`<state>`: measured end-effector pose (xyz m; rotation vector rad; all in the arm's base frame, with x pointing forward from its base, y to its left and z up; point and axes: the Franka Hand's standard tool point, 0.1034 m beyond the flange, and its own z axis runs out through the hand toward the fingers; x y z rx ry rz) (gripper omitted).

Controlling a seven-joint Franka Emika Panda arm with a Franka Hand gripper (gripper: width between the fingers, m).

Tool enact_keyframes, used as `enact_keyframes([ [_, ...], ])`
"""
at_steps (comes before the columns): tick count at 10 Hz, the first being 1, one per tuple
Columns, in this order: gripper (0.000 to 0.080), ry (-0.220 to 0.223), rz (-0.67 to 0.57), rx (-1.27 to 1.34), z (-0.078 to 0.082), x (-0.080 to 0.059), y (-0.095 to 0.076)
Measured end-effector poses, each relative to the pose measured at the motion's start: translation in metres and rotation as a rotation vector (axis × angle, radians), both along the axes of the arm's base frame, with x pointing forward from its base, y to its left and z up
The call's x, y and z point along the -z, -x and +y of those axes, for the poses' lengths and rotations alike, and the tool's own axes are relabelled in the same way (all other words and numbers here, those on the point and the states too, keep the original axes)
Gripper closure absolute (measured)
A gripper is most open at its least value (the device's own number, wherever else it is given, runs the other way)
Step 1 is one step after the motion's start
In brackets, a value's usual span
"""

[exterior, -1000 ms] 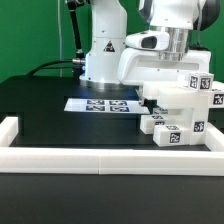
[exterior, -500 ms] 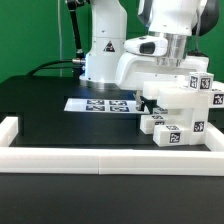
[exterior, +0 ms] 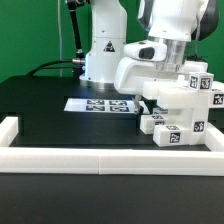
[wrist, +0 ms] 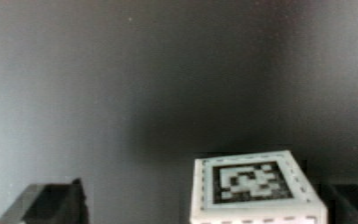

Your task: Assemble chair

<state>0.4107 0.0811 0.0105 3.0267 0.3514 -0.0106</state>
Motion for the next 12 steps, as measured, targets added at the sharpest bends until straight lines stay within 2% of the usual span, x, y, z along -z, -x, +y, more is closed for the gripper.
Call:
enact_keyframes([
  [2, 0.0425, 0.0, 0.0, 0.001, -0.001, 0.0, 0.0],
  [3, 0.0513, 0.0, 0.0, 0.001, 0.0, 0.0, 0.0],
  [8, 0.0512, -0.003, 0.004, 0.006, -0.002, -0.003, 0.0],
  [10, 0.0512, -0.032, 0.034, 0.017, -0.008, -0.026, 0.007],
  [12, 0.0512, -0.073, 0.078, 0.013, -0.014, -0.061, 0.012],
])
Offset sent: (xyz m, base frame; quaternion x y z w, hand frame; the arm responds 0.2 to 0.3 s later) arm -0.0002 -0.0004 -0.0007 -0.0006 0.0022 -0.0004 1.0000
